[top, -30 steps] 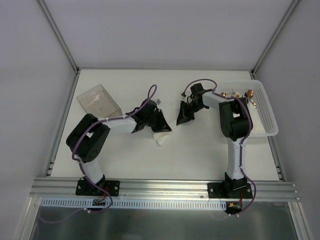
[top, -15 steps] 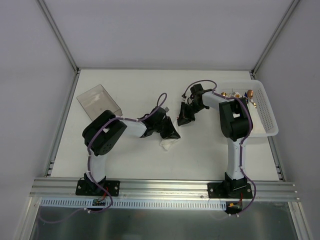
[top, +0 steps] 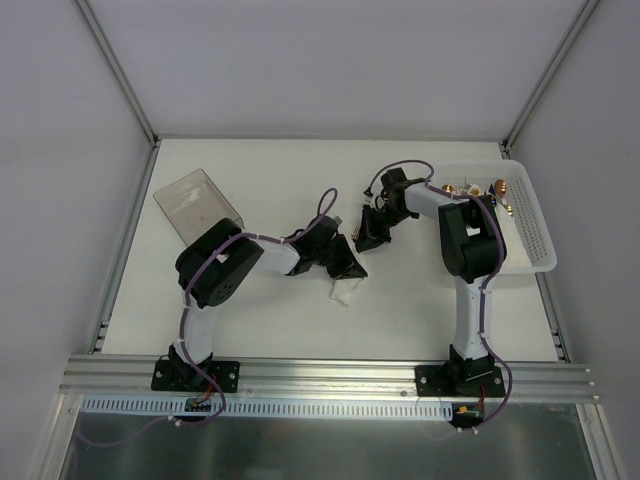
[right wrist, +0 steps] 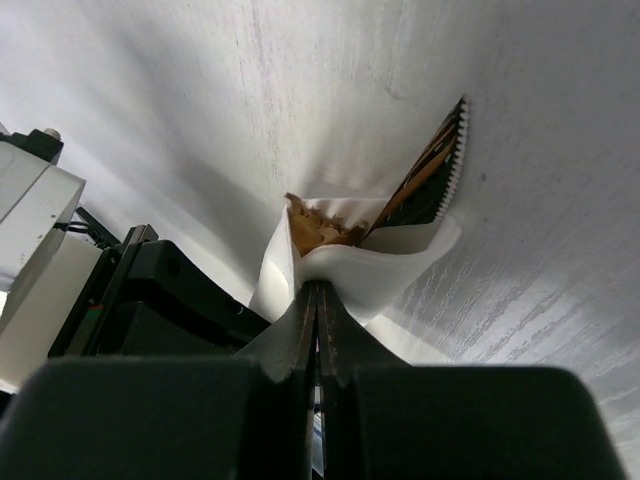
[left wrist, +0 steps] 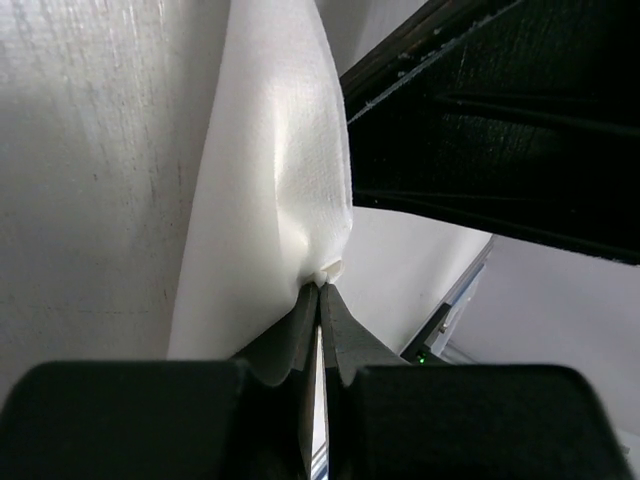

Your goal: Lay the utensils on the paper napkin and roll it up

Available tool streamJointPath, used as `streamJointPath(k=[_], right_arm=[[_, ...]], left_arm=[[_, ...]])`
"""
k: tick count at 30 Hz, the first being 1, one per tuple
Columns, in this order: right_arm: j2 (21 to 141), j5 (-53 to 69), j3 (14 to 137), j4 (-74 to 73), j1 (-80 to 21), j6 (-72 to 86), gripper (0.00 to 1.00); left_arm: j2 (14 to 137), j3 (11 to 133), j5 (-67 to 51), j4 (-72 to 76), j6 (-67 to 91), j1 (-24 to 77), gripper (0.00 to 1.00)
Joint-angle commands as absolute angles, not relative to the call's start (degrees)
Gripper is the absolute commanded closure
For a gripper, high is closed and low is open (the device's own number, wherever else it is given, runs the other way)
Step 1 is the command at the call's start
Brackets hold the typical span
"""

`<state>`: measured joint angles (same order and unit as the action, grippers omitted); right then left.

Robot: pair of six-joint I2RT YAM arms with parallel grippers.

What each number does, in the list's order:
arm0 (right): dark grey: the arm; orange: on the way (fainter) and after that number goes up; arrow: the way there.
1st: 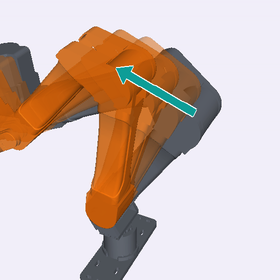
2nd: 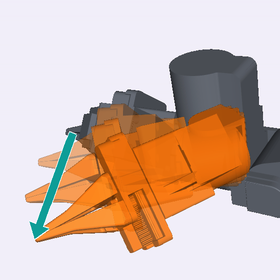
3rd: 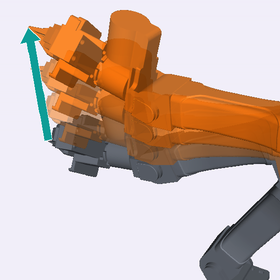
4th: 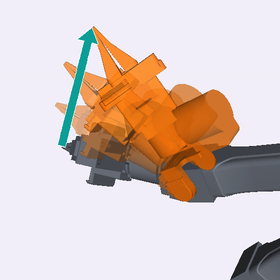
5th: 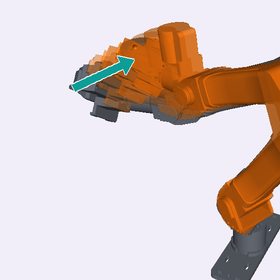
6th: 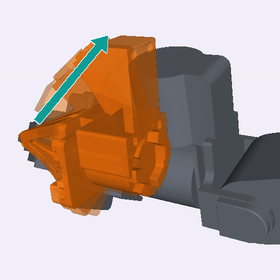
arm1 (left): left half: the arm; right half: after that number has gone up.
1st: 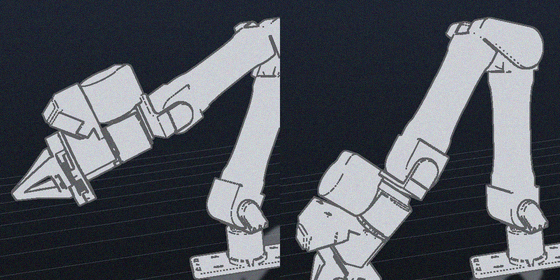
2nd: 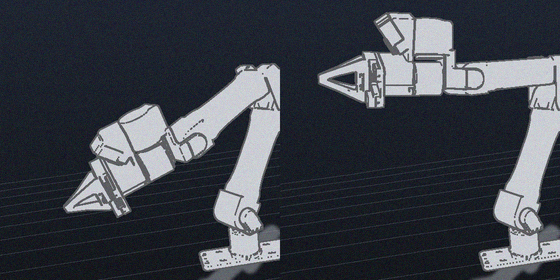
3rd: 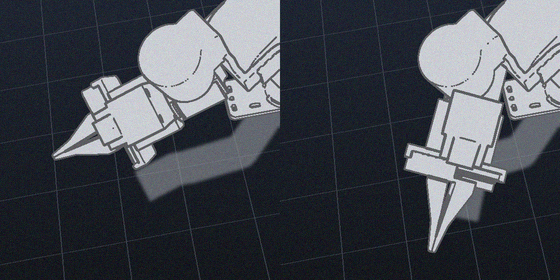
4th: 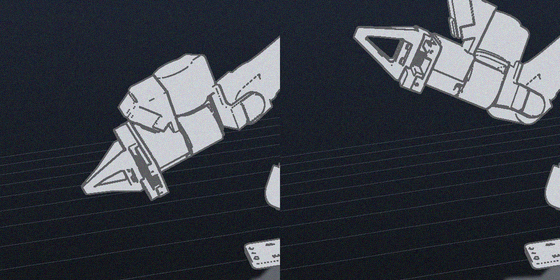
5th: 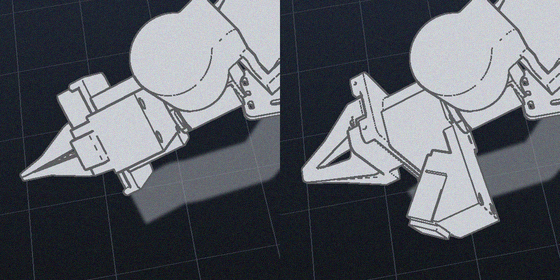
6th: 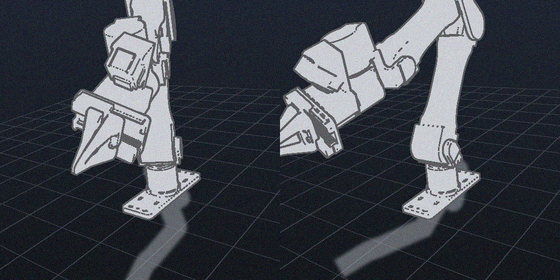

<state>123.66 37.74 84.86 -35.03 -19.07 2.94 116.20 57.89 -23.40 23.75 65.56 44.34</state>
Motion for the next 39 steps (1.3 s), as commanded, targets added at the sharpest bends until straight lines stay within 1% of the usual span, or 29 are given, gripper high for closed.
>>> streamJointPath(k=[1,3,6,10,13,19,33,39], right_arm=[[121.6,33.2,86.0,-35.7,-18.9,-0.3,0.98],[120.2,34.4,88.3,-36.8,-18.4,-2.7,0.94],[118.7,35.8,90.5,-39.5,-17.8,-5.0,0.94],[115.3,36.3,91.9,-40.5,-17.8,-6.9,0.95],[114.5,37.4,91.9,-40.5,-17.7,-6.9,0.98],[113.4,40.5,89.6,-40.5,-18.0,-6.6,1.00],[118.1,38.8,85.2,-40.0,-19.2,-7.0,1.00],[119.9,35.2,82.6,-39.4,-19.9,-7.3,1.00]], left_arm=[[119.5,58.2,-20.6,12.8,64.9,45.8,1.00],[120.1,58.7,-20.3,11.5,64.3,45.8,1.00],[121.5,59.5,-20.7,9.8,63.9,45.8,1.00],[122.3,60.1,-21.2,8.9,63.5,45.8,1.00],[122.5,60.6,-20.7,7.7,62.8,45.8,1.00],[123.7,62.3,-20.7,5.5,61.3,45.8,1.00],[123.4,63.4,-20.0,4.5,59.7,46.1,1.00],[123.0,63.7,-19.7,4.0,58.6,46.0,1.00]])
